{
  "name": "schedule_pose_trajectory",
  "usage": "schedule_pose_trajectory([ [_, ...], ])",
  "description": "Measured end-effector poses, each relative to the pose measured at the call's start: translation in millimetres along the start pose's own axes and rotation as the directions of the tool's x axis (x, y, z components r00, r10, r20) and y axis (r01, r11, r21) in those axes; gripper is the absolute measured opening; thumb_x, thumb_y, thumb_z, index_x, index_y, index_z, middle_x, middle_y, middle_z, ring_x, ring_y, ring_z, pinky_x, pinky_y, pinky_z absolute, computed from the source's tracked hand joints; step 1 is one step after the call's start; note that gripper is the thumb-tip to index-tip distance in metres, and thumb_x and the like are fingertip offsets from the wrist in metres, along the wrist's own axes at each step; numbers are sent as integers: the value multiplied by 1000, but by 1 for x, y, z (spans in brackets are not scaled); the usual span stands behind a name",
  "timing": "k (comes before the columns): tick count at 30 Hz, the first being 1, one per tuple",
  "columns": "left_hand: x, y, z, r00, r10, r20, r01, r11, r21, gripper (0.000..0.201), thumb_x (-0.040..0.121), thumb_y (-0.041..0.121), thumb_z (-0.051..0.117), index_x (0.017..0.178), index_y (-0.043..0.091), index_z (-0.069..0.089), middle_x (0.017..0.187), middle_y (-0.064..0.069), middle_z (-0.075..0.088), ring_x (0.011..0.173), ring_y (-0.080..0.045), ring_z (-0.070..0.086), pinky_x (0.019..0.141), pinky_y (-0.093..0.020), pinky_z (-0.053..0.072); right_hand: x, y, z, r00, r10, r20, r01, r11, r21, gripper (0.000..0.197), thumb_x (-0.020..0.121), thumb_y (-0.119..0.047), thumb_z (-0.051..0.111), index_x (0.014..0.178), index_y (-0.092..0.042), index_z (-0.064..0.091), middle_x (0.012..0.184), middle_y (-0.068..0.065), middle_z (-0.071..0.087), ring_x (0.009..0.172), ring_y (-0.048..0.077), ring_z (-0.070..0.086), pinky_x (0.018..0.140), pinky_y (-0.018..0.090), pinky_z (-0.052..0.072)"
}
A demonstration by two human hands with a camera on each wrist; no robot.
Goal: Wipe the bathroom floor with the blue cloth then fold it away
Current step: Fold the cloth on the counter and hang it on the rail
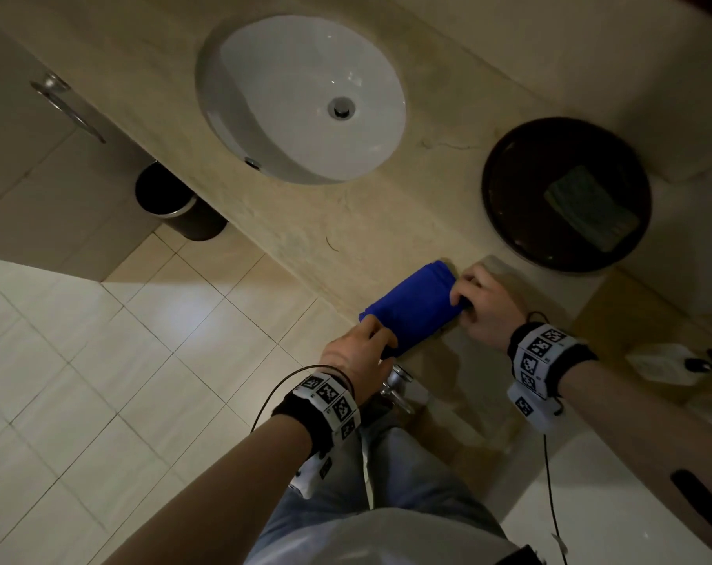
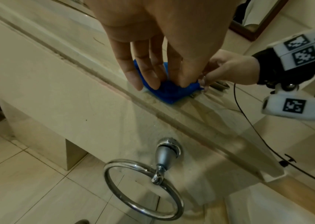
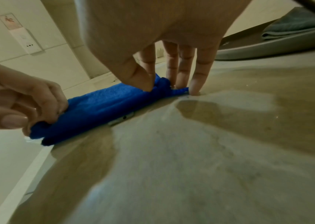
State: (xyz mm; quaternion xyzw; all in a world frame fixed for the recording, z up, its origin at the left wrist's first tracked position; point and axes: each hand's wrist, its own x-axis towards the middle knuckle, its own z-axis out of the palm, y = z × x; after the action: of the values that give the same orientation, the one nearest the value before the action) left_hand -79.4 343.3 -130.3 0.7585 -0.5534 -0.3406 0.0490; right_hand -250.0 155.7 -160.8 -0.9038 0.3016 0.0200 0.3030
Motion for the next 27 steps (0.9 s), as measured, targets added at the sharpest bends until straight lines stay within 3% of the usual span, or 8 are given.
schedule_pose_trajectory([
  [3, 1, 2, -6, 999, 16, -29, -17, 999, -35, 28, 98, 37, 46, 125, 32, 54, 126, 10, 45, 105, -12, 54, 79, -23, 42, 6, -3, -6, 998, 53, 20, -53, 998, 20, 20, 75, -4, 67, 79, -18, 54, 107, 1, 42, 85, 18, 48, 73, 42, 51],
  [7, 16, 3, -33, 973, -124, -196, 86, 977, -194, 26, 97, 36, 48, 122, 31, 54, 116, 9, 49, 100, -12, 54, 79, -27, 46, 25, -16, -20, 993, 109, -49, -106, 992, 63, 8, 86, -17, 65, 89, -15, 58, 106, 0, 43, 90, 17, 49, 76, 28, 41],
  [10, 36, 3, -45, 960, -256, -114, 228, 950, -213, 42, 93, 41, 57, 132, 28, 47, 124, 6, 48, 110, -14, 52, 89, -33, 49, 43, -24, -24, 989, 142, -31, -138, 986, 93, 27, 87, -23, 68, 111, -18, 59, 113, -1, 42, 98, 12, 46, 82, 24, 35],
  [13, 45, 5, -38, 962, -269, 48, 272, 958, -88, 59, 88, 44, 65, 138, 25, 40, 130, 2, 45, 118, -19, 49, 95, -38, 47, 52, -25, -22, 984, 151, 92, -159, 983, 90, 40, 84, -27, 73, 122, -24, 60, 120, 0, 40, 101, 11, 44, 88, 24, 36],
  [16, 45, 5, -25, 968, -244, 52, 245, 969, -20, 64, 85, 41, 68, 140, 25, 38, 131, 1, 43, 121, -19, 45, 98, -37, 46, 53, -20, -18, 979, 149, 142, -153, 988, 17, 30, 83, -24, 74, 110, -22, 63, 119, 0, 37, 101, 13, 41, 89, 26, 35],
  [20, 48, -2, -20, 942, -332, 48, 336, 926, -173, 60, 80, 38, 74, 130, 29, 44, 122, 4, 48, 111, -16, 51, 93, -35, 49, 51, -22, -14, 975, 177, 137, -177, 984, -11, 21, 85, -19, 72, 95, -20, 54, 111, -4, 35, 96, 15, 43, 81, 29, 39],
  [24, 50, -7, -24, 923, -368, 112, 384, 885, -264, 44, 78, 36, 77, 115, 25, 55, 102, 7, 55, 89, -13, 53, 75, -27, 45, 45, -25, -14, 974, 192, 124, -200, 978, 59, 19, 84, -18, 69, 91, -22, 51, 108, -4, 39, 95, 16, 46, 81, 31, 43],
  [27, 48, -12, -30, 932, -346, 107, 362, 886, -291, 42, 79, 35, 76, 115, 23, 59, 99, 7, 53, 87, -12, 51, 74, -25, 41, 36, -32, -26, 952, 247, 180, -277, 945, 172, 16, 84, -21, 69, 89, -20, 54, 104, -2, 44, 90, 17, 49, 77, 32, 43],
])
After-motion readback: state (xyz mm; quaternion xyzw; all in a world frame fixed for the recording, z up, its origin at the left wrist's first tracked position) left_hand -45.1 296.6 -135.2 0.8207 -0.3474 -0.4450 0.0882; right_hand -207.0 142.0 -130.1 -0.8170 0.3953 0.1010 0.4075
